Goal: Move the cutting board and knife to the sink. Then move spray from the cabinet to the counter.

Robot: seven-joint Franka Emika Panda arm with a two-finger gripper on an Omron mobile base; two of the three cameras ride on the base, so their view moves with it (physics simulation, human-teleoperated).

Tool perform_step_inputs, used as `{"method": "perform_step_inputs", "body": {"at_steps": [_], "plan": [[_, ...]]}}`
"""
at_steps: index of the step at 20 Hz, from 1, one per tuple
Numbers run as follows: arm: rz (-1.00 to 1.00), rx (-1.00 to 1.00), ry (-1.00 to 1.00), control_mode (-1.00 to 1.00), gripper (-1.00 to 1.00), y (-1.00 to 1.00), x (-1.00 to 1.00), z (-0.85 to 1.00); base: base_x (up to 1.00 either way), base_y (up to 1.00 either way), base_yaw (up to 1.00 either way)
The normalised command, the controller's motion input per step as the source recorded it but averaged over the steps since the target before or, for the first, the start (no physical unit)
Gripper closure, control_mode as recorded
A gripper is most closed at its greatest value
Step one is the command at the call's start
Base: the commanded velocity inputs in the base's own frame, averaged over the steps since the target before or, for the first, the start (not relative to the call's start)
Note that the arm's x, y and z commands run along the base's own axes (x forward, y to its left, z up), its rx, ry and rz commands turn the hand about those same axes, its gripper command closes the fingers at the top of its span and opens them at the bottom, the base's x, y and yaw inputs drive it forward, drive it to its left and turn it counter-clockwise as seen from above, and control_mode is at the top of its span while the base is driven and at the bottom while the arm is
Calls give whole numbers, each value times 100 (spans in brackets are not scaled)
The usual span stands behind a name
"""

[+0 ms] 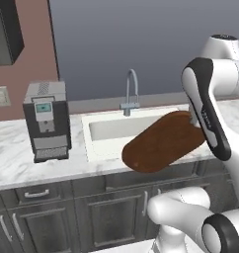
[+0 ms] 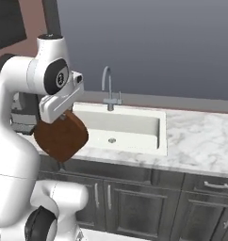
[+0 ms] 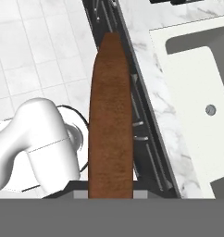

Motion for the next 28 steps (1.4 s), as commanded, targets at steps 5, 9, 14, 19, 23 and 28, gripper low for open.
{"method": "perform_step_inputs", "body": {"at_steps": [5,9,14,19,23,28], "plan": [[0,0,0,100,100,0,0,0,12,-15,2],[0,0,0,100,100,0,0,0,20,-26,0],[0,0,0,100,100,0,0,0,43,-23,-7],[0,0,0,100,100,0,0,0,59,-22,-5],[0,0,0,100,100,0,0,0,63,-30,0],[0,0,0,100,100,0,0,0,51,-29,0]]}}
